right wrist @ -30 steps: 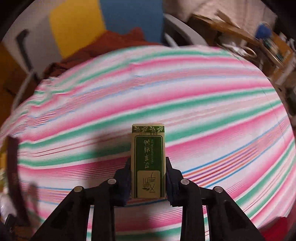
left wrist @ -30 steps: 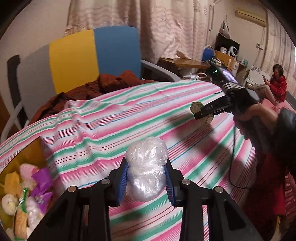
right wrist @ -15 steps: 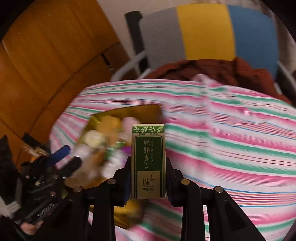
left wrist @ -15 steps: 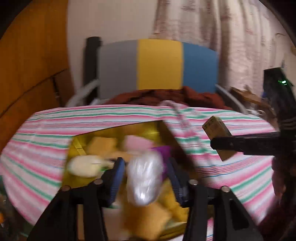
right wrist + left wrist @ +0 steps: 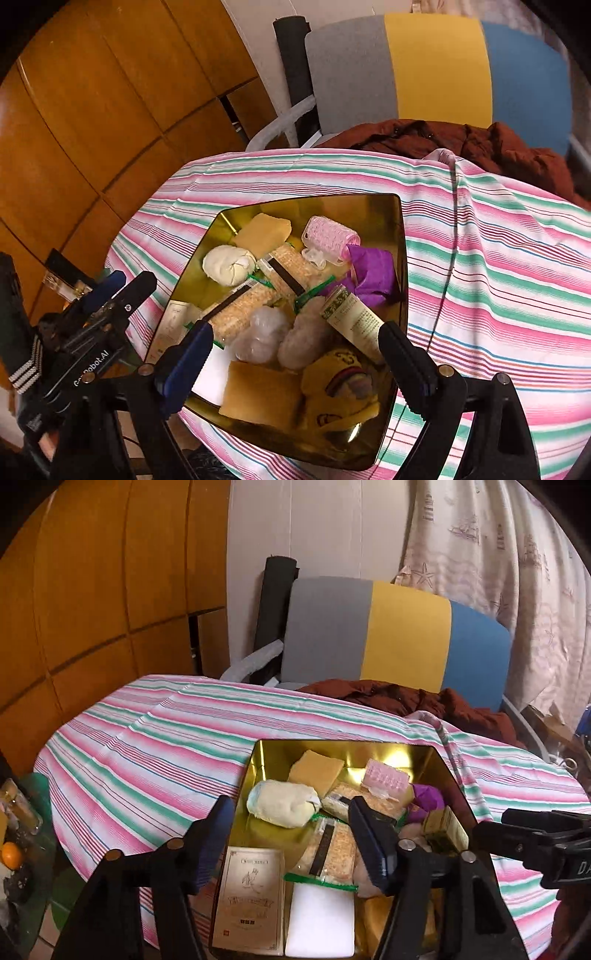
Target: Organize objects
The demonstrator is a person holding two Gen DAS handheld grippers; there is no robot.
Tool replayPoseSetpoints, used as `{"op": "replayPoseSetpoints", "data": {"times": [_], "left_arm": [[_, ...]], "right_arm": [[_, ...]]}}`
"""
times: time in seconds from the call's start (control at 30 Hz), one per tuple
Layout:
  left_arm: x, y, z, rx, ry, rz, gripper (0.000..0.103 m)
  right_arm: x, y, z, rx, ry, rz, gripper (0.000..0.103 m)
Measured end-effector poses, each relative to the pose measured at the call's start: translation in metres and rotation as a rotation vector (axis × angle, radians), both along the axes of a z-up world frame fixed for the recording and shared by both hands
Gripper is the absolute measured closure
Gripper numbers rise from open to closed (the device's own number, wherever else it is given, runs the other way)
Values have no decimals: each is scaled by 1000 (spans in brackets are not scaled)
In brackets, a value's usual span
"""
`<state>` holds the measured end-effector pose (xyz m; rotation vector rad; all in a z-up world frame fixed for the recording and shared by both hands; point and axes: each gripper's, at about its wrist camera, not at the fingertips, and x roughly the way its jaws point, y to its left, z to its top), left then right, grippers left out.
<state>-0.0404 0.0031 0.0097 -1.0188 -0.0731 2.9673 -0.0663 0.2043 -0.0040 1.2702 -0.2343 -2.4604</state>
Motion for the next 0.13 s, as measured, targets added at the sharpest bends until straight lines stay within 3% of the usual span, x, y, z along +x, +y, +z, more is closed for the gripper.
{"op": "replayPoseSetpoints", "data": {"times": [0.13], "left_arm": [[2, -4, -1, 0, -39, 7, 45]], "right_arm": [[10, -5, 3, 22, 34, -14, 11]]}}
